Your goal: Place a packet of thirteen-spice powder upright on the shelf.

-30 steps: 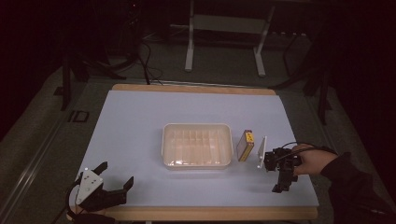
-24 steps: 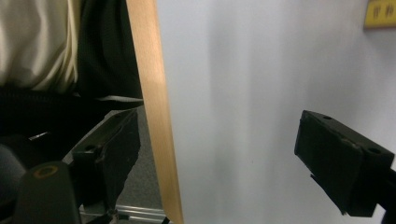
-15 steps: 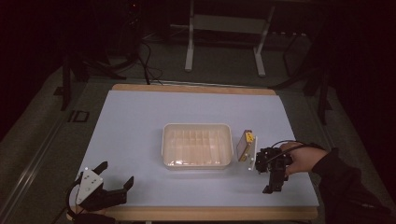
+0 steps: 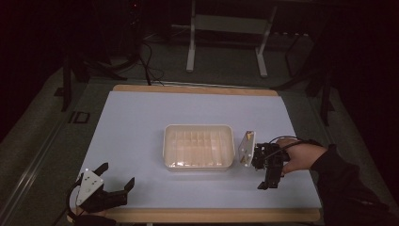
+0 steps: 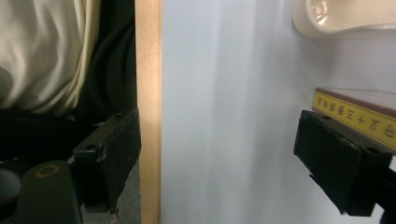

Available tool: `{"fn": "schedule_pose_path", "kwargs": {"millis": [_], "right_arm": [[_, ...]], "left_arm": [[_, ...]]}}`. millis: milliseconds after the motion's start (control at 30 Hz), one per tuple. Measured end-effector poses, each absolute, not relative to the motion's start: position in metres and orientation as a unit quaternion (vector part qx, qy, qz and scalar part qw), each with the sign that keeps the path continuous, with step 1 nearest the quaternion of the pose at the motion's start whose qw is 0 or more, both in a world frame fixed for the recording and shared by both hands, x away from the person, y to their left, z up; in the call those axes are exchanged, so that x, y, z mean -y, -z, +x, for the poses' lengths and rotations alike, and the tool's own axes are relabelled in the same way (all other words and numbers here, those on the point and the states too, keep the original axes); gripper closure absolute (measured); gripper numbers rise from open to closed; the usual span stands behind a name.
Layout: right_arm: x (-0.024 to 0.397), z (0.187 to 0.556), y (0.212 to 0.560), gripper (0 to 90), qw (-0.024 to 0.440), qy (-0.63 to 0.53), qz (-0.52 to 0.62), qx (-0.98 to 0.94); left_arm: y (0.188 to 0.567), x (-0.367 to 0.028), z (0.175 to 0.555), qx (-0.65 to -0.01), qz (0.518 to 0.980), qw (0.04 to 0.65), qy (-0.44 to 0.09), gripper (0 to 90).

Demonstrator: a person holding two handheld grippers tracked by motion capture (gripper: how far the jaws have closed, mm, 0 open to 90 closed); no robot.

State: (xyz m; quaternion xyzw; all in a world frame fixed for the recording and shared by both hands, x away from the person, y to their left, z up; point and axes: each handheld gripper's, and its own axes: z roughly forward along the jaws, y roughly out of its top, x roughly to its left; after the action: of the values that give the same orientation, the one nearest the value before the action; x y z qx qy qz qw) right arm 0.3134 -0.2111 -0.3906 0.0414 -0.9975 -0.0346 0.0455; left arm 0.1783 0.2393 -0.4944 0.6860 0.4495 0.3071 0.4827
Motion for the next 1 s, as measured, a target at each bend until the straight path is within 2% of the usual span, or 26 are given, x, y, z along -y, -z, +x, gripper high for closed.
{"fn": "schedule_pose_path", "kwargs": {"millis": [633,1000], "right_arm": [[0.21,0.332,0.357,14.9,0.0,0.072,0.039,0.997],[0.212,0.351,0.351,15.0,-0.031,0.077,0.032,0.996]], "left_arm": [[0.495,-0.238,0.179,-0.443,0.69,0.487,-0.301,0.0],[0.494,-0.235,0.178,-0.422,0.693,0.505,-0.295,0.0]]}}
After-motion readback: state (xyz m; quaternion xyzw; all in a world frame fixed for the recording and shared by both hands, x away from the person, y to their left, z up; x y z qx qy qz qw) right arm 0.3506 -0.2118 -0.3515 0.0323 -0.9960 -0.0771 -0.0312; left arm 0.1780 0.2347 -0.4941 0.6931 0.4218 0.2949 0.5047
